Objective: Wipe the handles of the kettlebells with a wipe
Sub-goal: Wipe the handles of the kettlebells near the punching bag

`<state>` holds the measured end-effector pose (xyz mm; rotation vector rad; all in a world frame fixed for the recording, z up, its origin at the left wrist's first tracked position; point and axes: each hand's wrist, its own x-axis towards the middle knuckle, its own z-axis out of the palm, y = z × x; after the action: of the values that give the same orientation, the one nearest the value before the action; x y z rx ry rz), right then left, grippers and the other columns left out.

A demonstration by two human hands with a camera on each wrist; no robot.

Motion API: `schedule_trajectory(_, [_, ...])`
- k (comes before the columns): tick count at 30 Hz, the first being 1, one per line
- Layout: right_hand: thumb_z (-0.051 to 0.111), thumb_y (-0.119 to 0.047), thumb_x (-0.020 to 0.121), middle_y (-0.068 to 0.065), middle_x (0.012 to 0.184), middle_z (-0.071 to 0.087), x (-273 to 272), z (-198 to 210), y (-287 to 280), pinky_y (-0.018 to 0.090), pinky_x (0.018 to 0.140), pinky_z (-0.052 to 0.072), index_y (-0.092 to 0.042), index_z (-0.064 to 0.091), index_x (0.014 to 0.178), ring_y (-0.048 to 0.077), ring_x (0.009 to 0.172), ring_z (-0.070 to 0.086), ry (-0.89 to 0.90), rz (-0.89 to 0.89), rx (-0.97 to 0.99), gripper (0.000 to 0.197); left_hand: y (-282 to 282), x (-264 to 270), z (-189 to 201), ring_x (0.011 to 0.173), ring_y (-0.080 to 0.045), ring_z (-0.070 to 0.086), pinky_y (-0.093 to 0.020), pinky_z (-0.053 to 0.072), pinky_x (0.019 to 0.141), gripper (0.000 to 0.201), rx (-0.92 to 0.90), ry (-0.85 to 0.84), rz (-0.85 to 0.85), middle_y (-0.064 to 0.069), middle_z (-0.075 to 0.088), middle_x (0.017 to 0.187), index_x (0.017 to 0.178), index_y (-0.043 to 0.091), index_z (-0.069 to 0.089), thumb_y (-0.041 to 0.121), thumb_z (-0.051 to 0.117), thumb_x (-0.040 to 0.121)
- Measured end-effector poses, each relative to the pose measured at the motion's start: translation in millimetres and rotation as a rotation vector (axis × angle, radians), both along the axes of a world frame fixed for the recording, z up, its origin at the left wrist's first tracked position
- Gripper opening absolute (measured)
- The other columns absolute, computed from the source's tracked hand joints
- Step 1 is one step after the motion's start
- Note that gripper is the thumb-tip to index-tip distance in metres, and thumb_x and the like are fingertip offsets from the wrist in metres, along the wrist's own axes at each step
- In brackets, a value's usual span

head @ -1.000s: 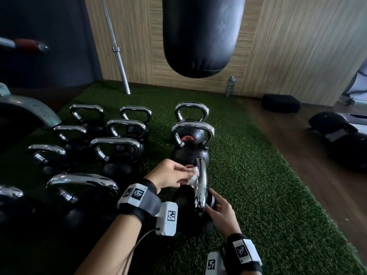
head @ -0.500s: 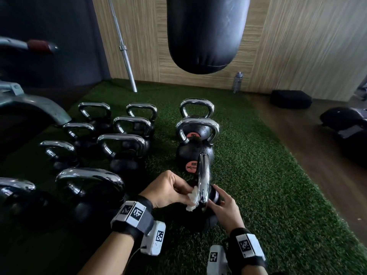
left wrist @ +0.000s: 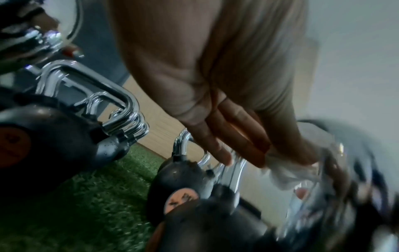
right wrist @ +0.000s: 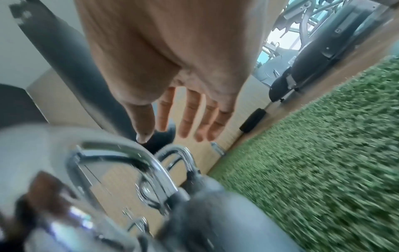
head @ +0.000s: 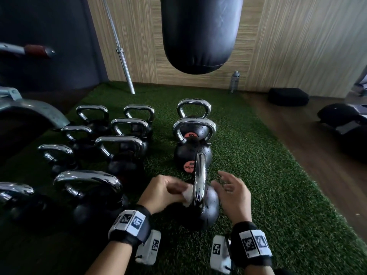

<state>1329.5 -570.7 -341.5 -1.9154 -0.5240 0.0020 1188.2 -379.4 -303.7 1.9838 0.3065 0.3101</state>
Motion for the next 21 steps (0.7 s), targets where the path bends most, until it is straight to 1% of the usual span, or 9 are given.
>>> schedule_trajectory(2, [0.085,-0.026,0.082,-0.011,0.102,0.074,-5.2,29.4,-3.6,0.019,0.069,0.055,-0.035,0.077,0.112,0.003,0.074,0.067,-0.07,0.038,0.152,0.033,-0.9,2.1,13.3,0.077,-0.004,0.072,-0.016,0.053,0.075,0.03,-0.13,-0.095,0.129,0.002,0.079,0.081,0.09,0.018,0.076,0.003,0.091,0.069])
schedule_trajectory(4, [0.087,-0.023,0.079,-0.012,0.093,0.076,-16.1,54.2,-3.8,0.02,0.068,0.056,-0.033,0.081,0.103,0.006,0.071,0.068,-0.099,0.182,0.217,0.027,-4.6,6.1,25.9,0.076,-0.007,0.071,-0.019,0.054,0.076,0.029,-0.204,-0.188,0.204,-0.003,0.079,0.079,0.082,0.016,0.073,0.0,0.091,0.066])
schedule_trajectory(6, [0.087,-0.027,0.076,-0.013,0.095,0.077,-28.2,72.1,-1.5,0.021,0.071,0.058,-0.03,0.082,0.104,0.007,0.073,0.069,-0.098,0.327,0.228,0.029,-11.8,9.3,38.1,0.078,-0.011,0.073,-0.021,0.058,0.076,0.025,-0.275,-0.261,0.175,-0.007,0.079,0.083,0.083,0.012,0.075,-0.002,0.088,0.068])
schedule_trajectory(8, [0.087,-0.032,0.072,-0.014,0.095,0.077,-34.2,80.0,1.9,0.017,0.071,0.055,-0.028,0.082,0.105,0.004,0.072,0.068,-0.101,0.389,0.241,0.034,-18.2,10.7,46.6,0.078,-0.011,0.075,-0.019,0.057,0.072,0.021,-0.331,-0.301,0.116,-0.006,0.08,0.085,0.09,0.008,0.077,-0.003,0.083,0.073])
schedule_trajectory(11, [0.088,-0.036,0.068,-0.013,0.094,0.077,-35.9,79.7,5.6,0.02,0.075,0.056,-0.027,0.082,0.106,0.004,0.076,0.071,-0.105,0.362,0.288,0.039,-23.2,10.7,52.8,0.088,-0.012,0.076,-0.018,0.057,0.078,0.023,-0.374,-0.305,0.067,-0.005,0.08,0.095,0.101,0.007,0.079,0.011,0.078,0.078])
schedule_trajectory(13, [0.089,-0.038,0.068,-0.01,0.092,0.076,-35.6,76.6,6.6,0.028,0.077,0.06,-0.024,0.082,0.106,0.01,0.079,0.074,-0.119,0.309,0.319,0.041,-22.5,10.8,51.8,0.1,-0.018,0.075,-0.022,0.058,0.087,0.03,-0.473,-0.244,0.006,-0.01,0.079,0.105,0.109,0.004,0.076,0.02,0.071,0.084])
schedule_trajectory(15, [0.089,-0.033,0.071,-0.008,0.089,0.076,-34.1,73.4,7.3,0.029,0.075,0.062,-0.022,0.082,0.102,0.011,0.077,0.074,-0.14,0.251,0.341,0.034,-20.7,9.6,49.8,0.111,-0.026,0.072,-0.027,0.056,0.096,0.032,-0.539,-0.189,-0.082,-0.014,0.076,0.115,0.119,0.003,0.073,0.023,0.065,0.096])
schedule_trajectory(18, [0.091,-0.021,0.075,-0.002,0.087,0.077,-29.7,68.2,8.4,0.031,0.073,0.062,-0.02,0.081,0.096,0.014,0.075,0.075,-0.091,0.227,0.361,0.023,-14.3,8.2,48.5,0.122,-0.018,0.065,-0.028,0.049,0.105,0.036,-0.442,-0.17,-0.15,-0.004,0.073,0.125,0.12,0.017,0.076,0.023,0.054,0.091])
schedule_trajectory(21, [0.09,-0.016,0.075,0.002,0.082,0.079,-24.2,64.3,6.8,0.034,0.071,0.062,-0.018,0.081,0.091,0.018,0.073,0.076,-0.036,0.195,0.402,0.019,-9.6,11.8,41.3,0.124,-0.003,0.06,-0.026,0.045,0.109,0.053,-0.265,-0.135,-0.13,0.006,0.072,0.126,0.126,0.022,0.07,0.007,0.053,0.078])
